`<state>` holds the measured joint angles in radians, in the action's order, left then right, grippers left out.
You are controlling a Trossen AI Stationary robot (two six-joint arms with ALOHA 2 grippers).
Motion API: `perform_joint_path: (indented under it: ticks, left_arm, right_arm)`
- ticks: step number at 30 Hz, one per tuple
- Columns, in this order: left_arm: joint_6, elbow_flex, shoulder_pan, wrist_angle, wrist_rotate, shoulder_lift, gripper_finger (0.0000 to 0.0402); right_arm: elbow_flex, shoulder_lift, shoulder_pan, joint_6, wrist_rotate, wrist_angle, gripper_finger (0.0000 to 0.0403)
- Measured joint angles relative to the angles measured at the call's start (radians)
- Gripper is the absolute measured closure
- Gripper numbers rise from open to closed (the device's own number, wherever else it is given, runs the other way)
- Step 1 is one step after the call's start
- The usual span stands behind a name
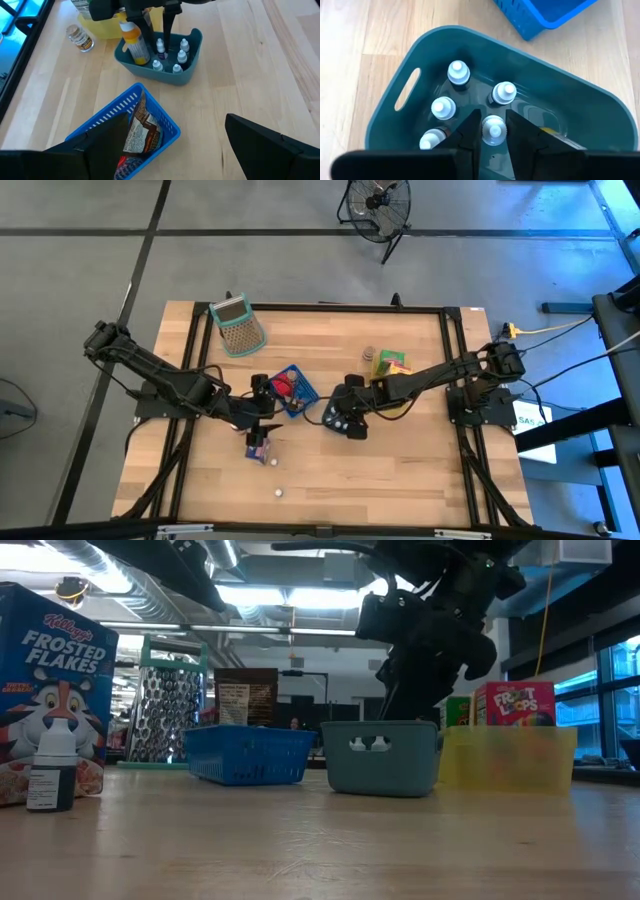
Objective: Pick & Place Kitchen Items
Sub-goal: Put the purple food coloring bottle into the green bin
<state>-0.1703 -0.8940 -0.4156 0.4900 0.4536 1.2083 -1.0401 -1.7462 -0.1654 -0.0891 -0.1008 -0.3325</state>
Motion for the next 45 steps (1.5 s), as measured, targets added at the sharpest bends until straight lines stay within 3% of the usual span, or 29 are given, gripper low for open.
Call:
perform_joint_path:
  ticks: [45]
  left_arm:
    - [-0.002,0.000,0.000,0.000,0.000,0.000,0.0073]
  right_arm:
    - [0.000,0.002,0.001,0.023,0.034,-0.024,0.0331]
